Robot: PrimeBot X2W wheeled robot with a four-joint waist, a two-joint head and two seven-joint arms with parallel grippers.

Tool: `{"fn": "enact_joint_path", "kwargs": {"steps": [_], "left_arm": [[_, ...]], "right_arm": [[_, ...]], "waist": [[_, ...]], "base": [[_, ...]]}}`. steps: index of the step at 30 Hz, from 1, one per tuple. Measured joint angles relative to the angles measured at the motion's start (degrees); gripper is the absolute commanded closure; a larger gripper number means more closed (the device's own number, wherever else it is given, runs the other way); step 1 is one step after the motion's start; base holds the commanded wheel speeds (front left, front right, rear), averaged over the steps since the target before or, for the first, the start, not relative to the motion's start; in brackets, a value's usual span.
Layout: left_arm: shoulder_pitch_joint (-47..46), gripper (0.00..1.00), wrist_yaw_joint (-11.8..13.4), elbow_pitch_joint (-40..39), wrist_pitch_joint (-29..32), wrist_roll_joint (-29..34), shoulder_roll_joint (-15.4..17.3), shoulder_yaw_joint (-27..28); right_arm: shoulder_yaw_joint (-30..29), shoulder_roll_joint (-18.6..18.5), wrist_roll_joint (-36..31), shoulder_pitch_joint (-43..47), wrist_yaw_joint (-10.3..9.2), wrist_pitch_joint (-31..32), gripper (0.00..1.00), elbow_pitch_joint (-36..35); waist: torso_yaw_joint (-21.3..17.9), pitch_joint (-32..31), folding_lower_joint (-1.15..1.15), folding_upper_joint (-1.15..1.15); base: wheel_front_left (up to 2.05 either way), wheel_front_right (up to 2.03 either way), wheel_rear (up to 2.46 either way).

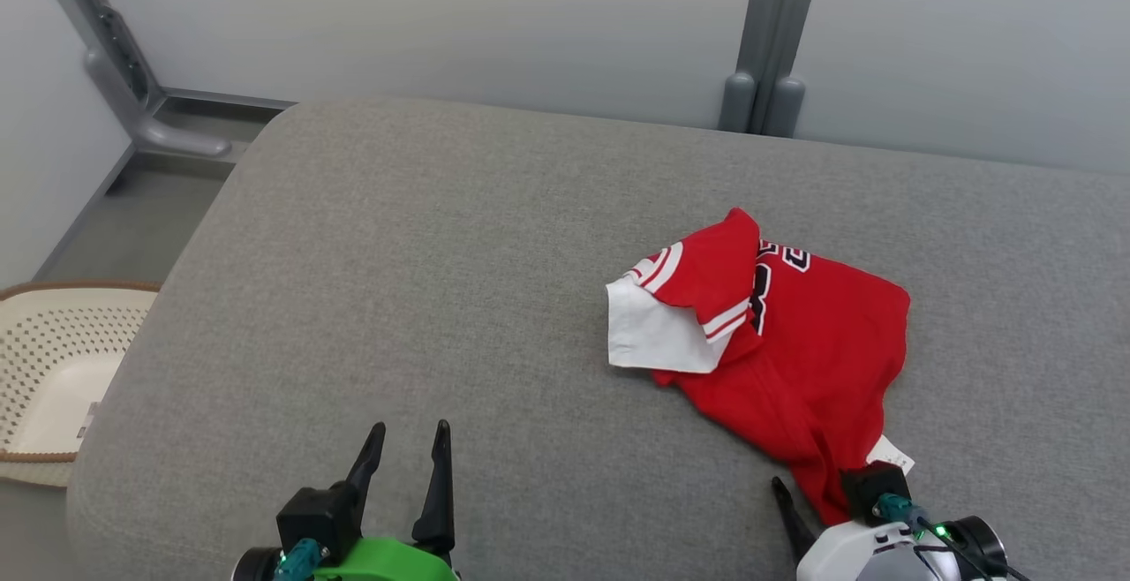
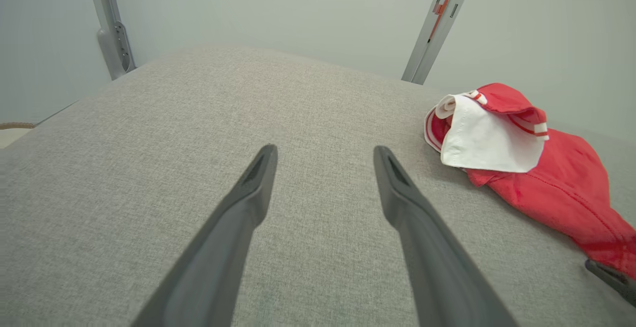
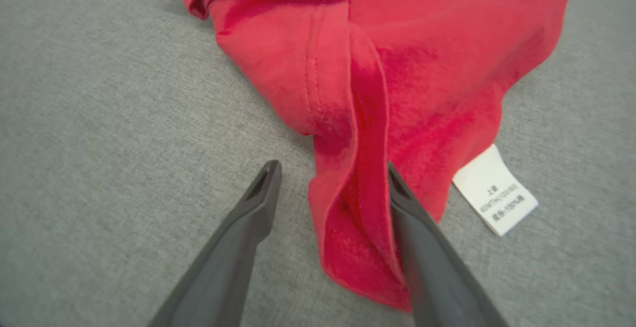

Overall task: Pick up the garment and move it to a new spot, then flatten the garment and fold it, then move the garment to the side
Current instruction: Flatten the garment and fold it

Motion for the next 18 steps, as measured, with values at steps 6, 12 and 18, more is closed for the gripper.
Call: {"fn": "enact_joint_path", "kwargs": {"steps": [6, 12, 18], "left_arm": [[-0.21, 0.00, 0.12, 0.02, 0.00, 0.00, -0.01, 0.08], [-0.44, 0.00, 0.03, 0.21, -0.07, 0.02, -0.25, -0.44], [-0.91, 0.00, -0.47, 0.80, -0.07, 0.53, -0.37, -1.45]], "right_arm": [[-4.81, 0.05, -5.03, -4.60, 0.01, -0.55, 1.00, 3.15], [-13.45, -4.09, -14.04, -9.69, 0.01, 0.33, 1.00, 2.29], [-17.01, -11.90, -18.62, -15.42, 0.01, 1.57, 1.00, 3.04]], "waist": [[0.82, 0.88, 0.00, 0.00], [1.03, 0.95, 0.00, 0.00], [2.08, 1.24, 0.00, 0.00]], "base": [[0.00, 0.00, 0.00], [0.00, 0.00, 0.00], [0.00, 0.00, 0.00]]}}
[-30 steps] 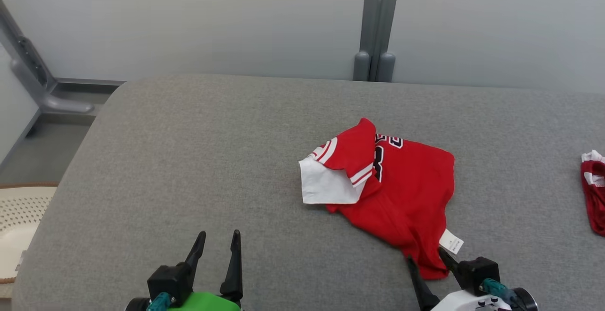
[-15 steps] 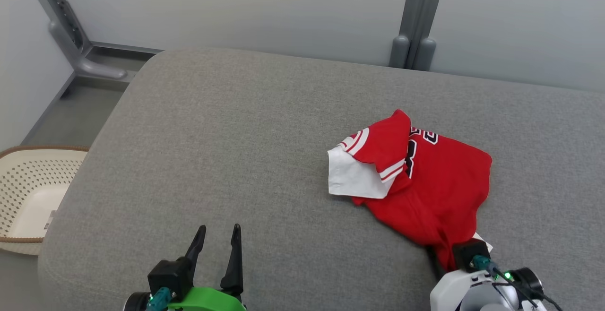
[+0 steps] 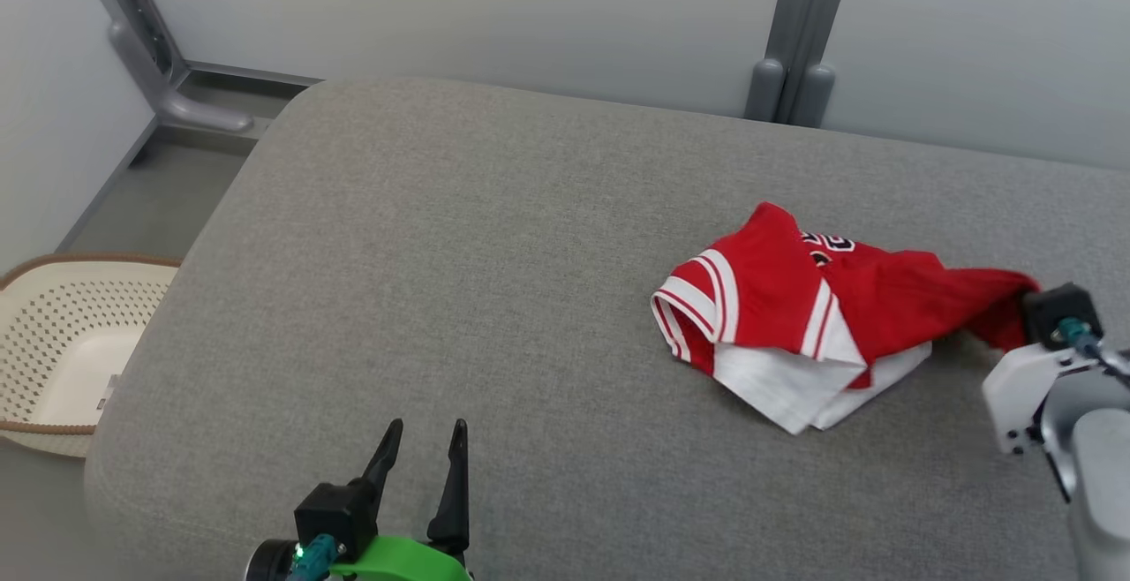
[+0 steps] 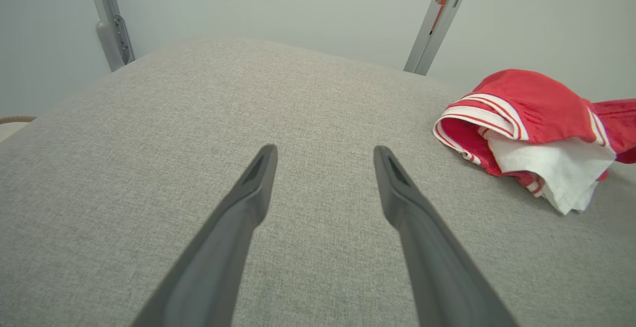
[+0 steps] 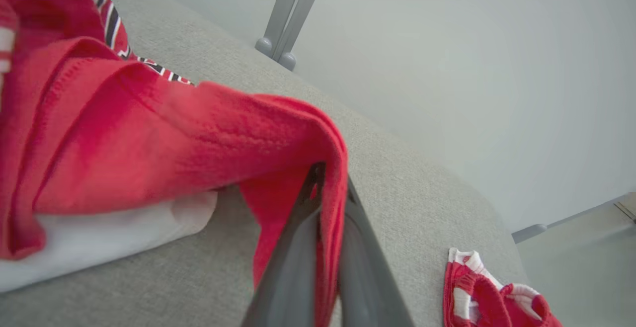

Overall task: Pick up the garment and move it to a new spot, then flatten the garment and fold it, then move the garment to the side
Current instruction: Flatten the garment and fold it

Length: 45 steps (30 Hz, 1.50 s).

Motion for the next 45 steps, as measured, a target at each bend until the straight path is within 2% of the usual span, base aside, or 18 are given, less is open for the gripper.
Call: {"fn": "enact_joint_path", "kwargs": {"steps": [6, 10, 11, 12, 13, 18, 23, 27, 35, 40, 45], "left_arm": [[-0.64, 0.00, -0.07, 0.19, 0.24, 0.30, 0.26, -0.52], [-1.17, 0.00, -0.22, 0.15, 0.26, 0.51, 0.25, -0.96], [-1.25, 0.00, -0.22, 0.16, 0.32, 0.51, 0.25, -1.05], [-1.34, 0.00, -0.24, 0.18, 0.43, 0.57, 0.25, -1.26], [-1.38, 0.00, -0.26, 0.23, 0.56, 0.66, 0.25, -1.46], [-1.42, 0.00, -0.26, 0.16, 0.75, 0.66, 0.30, -1.97], [-1.28, 0.00, -0.02, -0.15, 0.75, 0.58, 0.58, -1.91], [-1.13, 0.00, 0.07, -0.40, 0.76, 0.49, 0.47, -2.22], [-0.98, 0.00, 0.29, -1.38, 0.77, 0.48, 0.42, -2.80], [-0.99, 0.00, 0.69, -2.00, 0.81, 0.48, 0.85, -2.58], [-1.05, 0.00, 0.73, -2.25, 0.85, 0.47, 0.93, -2.63]], "right_arm": [[-3.31, -5.17, -2.54, -7.01, 0.01, 0.15, 1.00, 2.92], [-4.92, -6.03, -3.67, -10.21, 0.01, 0.01, 1.00, 5.93], [-5.80, -5.98, -4.12, -10.74, 0.00, 0.00, 0.71, 6.64], [-6.77, -5.95, -4.63, -11.01, 0.00, 0.18, 0.04, 7.42], [-7.46, -5.81, -5.08, -11.04, 0.01, -0.04, 0.00, 8.05], [-9.45, -4.54, -6.56, -11.00, 0.00, -2.49, 0.00, 10.10], [-8.31, -3.22, -6.90, -10.96, 0.00, -4.95, 0.00, 11.00], [-6.60, -0.38, -4.17, -10.44, 0.00, -6.84, 0.00, 11.04], [3.56, 5.39, 4.01, -2.87, 0.00, -7.94, 0.00, 9.05], [10.45, 5.76, 8.34, 1.80, 0.01, -7.97, 0.00, 8.80], [13.02, 3.91, 9.78, 1.78, 0.00, -7.97, 0.00, 9.20]], "waist": [[1.01, 1.14, 0.00, 0.00], [1.49, 2.06, 0.00, 0.00], [1.59, 2.24, 0.00, 0.00], [1.70, 2.33, 0.00, 0.00], [1.77, 2.30, 0.01, 0.00], [1.50, 1.35, 0.00, 0.00], [-0.20, 0.19, 0.00, 0.00], [-1.60, -0.99, 0.01, 0.00], [-2.79, -2.26, 0.00, 0.00], [-1.80, -1.31, 0.01, 0.00], [-0.78, -0.13, 0.00, 0.00]], "base": [[0.00, 0.00, 0.00], [0.00, 0.00, 0.00], [0.00, 0.00, 0.00], [0.00, 0.00, 0.00], [0.00, 0.00, 0.00], [0.00, 0.00, 0.00], [0.00, 0.00, 0.00], [0.00, 0.00, 0.00], [0.00, 0.00, 0.00], [0.00, 0.00, 0.00], [0.00, 0.00, 0.00]]}}
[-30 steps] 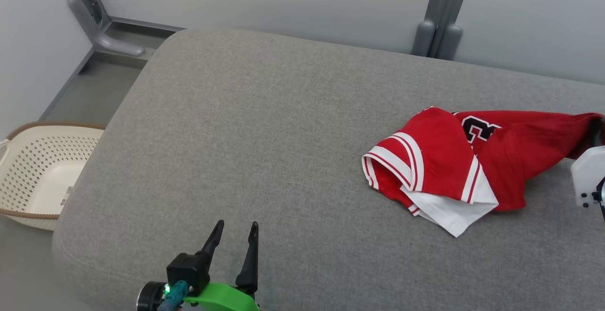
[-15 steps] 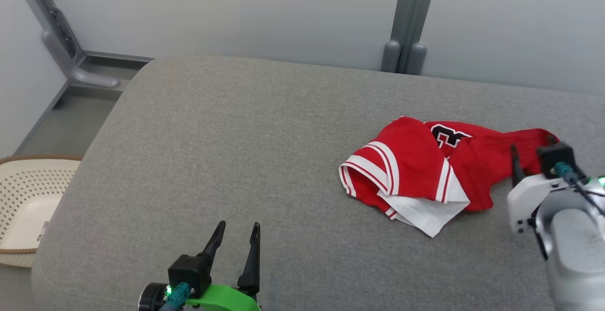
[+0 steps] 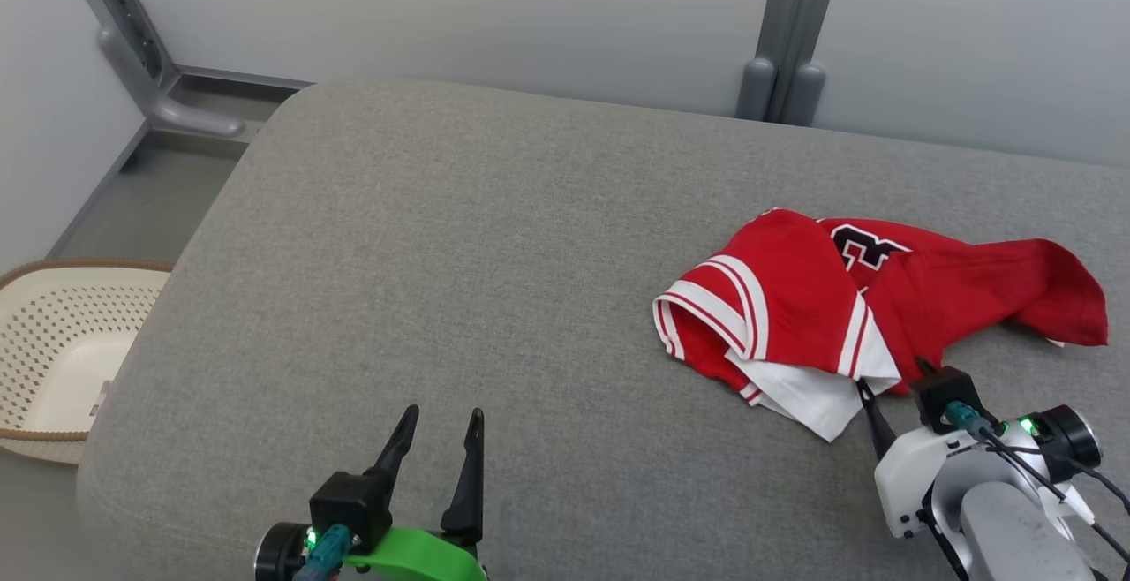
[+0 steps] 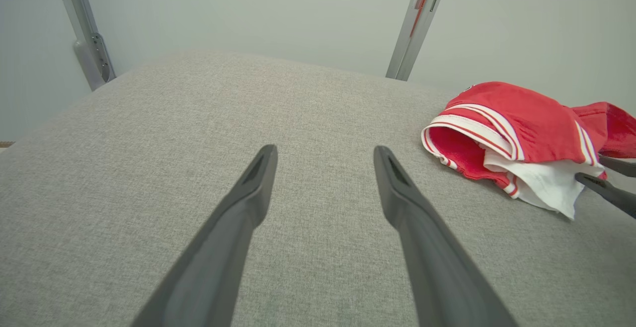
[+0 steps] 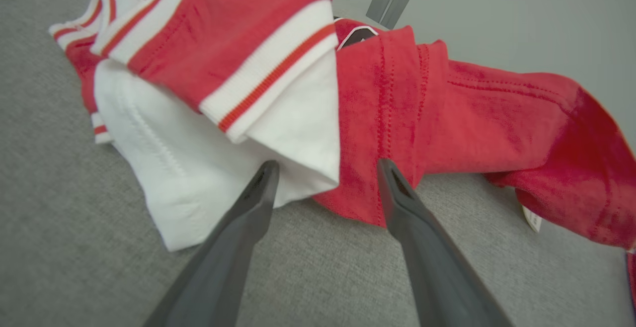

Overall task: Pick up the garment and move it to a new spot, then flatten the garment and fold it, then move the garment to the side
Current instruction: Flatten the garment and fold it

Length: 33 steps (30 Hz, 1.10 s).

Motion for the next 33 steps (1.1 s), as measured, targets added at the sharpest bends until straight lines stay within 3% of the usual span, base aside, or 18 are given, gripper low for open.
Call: {"fn": "enact_joint_path", "kwargs": {"steps": [3, 4, 5, 6, 7, 8, 20, 27, 28, 29, 30, 31, 33], "left_arm": [[-0.11, 0.00, 0.02, -0.08, 0.15, 0.01, 0.04, -0.13], [-0.18, 0.00, 0.03, -0.09, 0.15, 0.01, 0.05, -0.22], [-0.26, 0.00, 0.04, -0.09, 0.15, 0.00, 0.07, -0.27], [-0.29, 0.00, 0.07, -0.08, 0.15, 0.00, 0.08, -0.30], [-0.30, 0.00, 0.08, -0.07, 0.15, 0.00, 0.08, -0.32], [-0.31, 0.00, 0.08, -0.05, 0.14, 0.01, 0.08, -0.33], [-1.28, 0.00, 0.32, 0.32, -0.10, -0.56, -0.42, -0.40], [-2.87, 0.00, -0.10, 1.15, -0.45, -0.77, -1.49, -0.46], [-3.13, 0.00, -0.27, 1.30, -0.57, -0.77, -1.76, -0.47], [-3.32, 0.00, -0.36, 1.40, -0.59, -0.79, -2.01, -0.49], [-3.47, 0.00, -0.46, 1.56, -0.60, -0.85, -2.15, -0.46], [-3.60, 0.00, -0.54, 1.77, -0.64, -0.85, -2.27, -0.45], [-3.75, 0.00, -0.76, 2.27, -0.68, -0.85, -2.50, -0.40]], "right_arm": [[0.65, -0.43, 0.46, -1.69, 0.00, -0.01, 0.00, 0.23], [0.86, -0.44, 0.70, -2.26, 0.00, -0.02, 0.51, 0.03], [1.09, -0.38, 0.92, -2.66, 0.00, -0.03, 0.61, -0.32], [1.32, -0.32, 1.04, -2.92, 0.00, -0.04, 0.83, -0.70], [1.58, -0.19, 1.42, -3.14, 0.00, -0.04, 0.96, -1.29], [1.91, 0.07, 1.96, -3.17, 0.00, -0.04, 1.00, -2.03], [13.41, 5.37, 7.76, -6.29, 0.00, 1.02, 1.00, -10.25], [17.22, 7.66, 9.62, -12.36, 0.00, 3.59, 0.98, -5.12], [17.42, 7.78, 9.58, -13.32, 0.00, 3.56, 0.82, -3.87], [17.52, 7.83, 9.65, -14.32, 0.00, 3.57, 0.53, -2.58], [18.20, 7.87, 9.94, -15.08, 0.00, 3.96, 0.15, -1.59], [19.90, 7.78, 10.82, -15.69, 0.00, 4.60, 0.00, -0.67], [23.26, 7.86, 13.88, -16.22, 0.00, 4.66, 0.00, -0.30]], "waist": [[0.63, 0.65, 0.00, 0.00], [0.87, 0.83, 0.00, 0.00], [1.10, 0.98, 0.00, 0.00], [1.27, 1.10, 0.00, 0.00], [1.46, 1.23, 0.00, 0.00], [1.63, 1.33, 0.00, 0.00], [2.69, 2.20, 0.00, 0.00], [4.65, 3.63, 0.00, 0.00], [5.01, 3.91, 0.00, 0.00], [5.34, 4.21, 0.00, 0.00], [5.59, 4.45, 0.00, 0.00], [5.92, 4.72, 0.00, 0.00], [6.47, 5.21, 0.00, 0.00]], "base": [[0.00, 0.00, 0.00], [0.00, 0.00, 0.00], [0.00, 0.00, 0.00], [0.00, 0.00, 0.00], [0.00, 0.00, 0.00], [0.00, 0.00, 0.00], [0.00, 0.00, 0.00], [0.00, 0.00, 0.00], [0.00, 0.00, 0.00], [0.00, 0.00, 0.00], [0.00, 0.00, 0.00], [0.00, 0.00, 0.00], [0.00, 0.00, 0.00]]}}
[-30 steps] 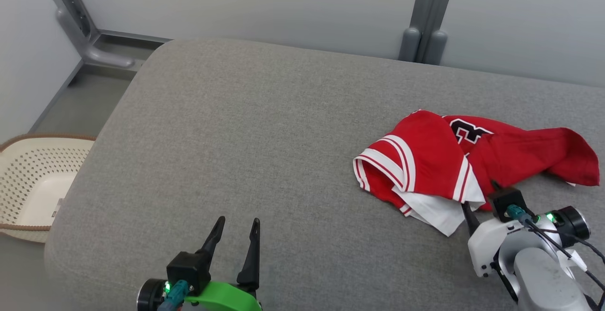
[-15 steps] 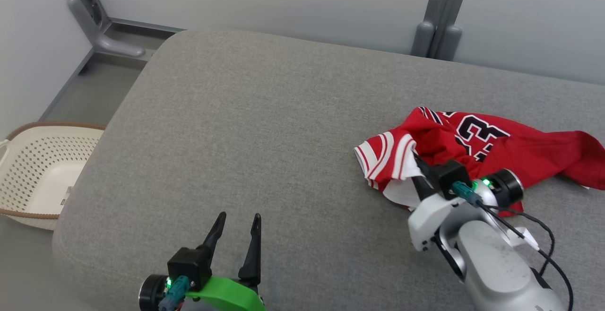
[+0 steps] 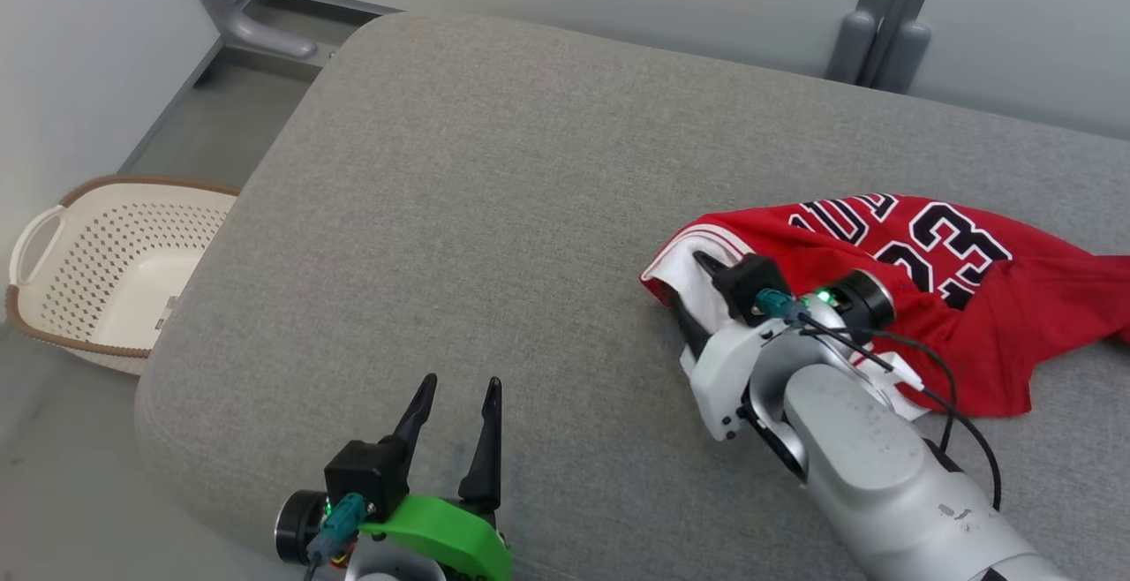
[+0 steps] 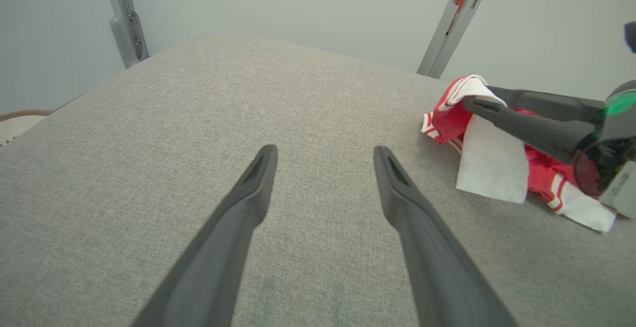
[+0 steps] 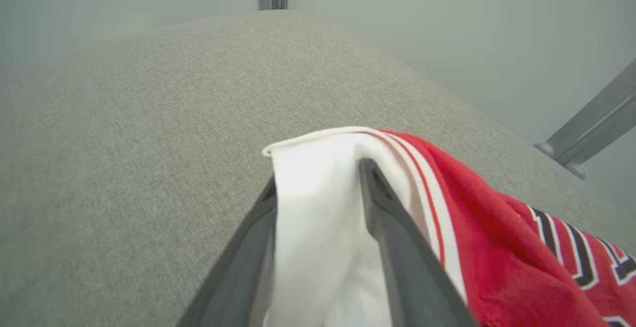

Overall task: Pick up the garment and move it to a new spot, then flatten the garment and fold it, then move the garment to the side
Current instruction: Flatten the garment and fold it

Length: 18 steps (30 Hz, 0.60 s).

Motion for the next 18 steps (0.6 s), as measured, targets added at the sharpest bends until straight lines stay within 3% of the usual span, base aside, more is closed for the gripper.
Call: {"fn": "enact_joint_path", "kwargs": {"steps": [9, 18], "left_arm": [[-0.10, 0.00, -0.30, 0.90, -0.20, 0.10, -0.78, 0.97], [-0.11, 0.00, -0.81, 0.88, -0.25, 1.46, -0.85, 1.58]], "right_arm": [[7.80, 0.10, 8.37, -2.54, 0.00, -0.18, 0.00, -2.57], [5.68, 0.11, 8.73, -2.63, 0.00, -1.76, 0.00, -5.33]], "waist": [[-1.23, 0.06, 0.00, 0.00], [-5.41, -1.98, 0.00, 0.00]], "base": [[0.00, 0.00, 0.00], [0.00, 0.00, 0.00]]}}
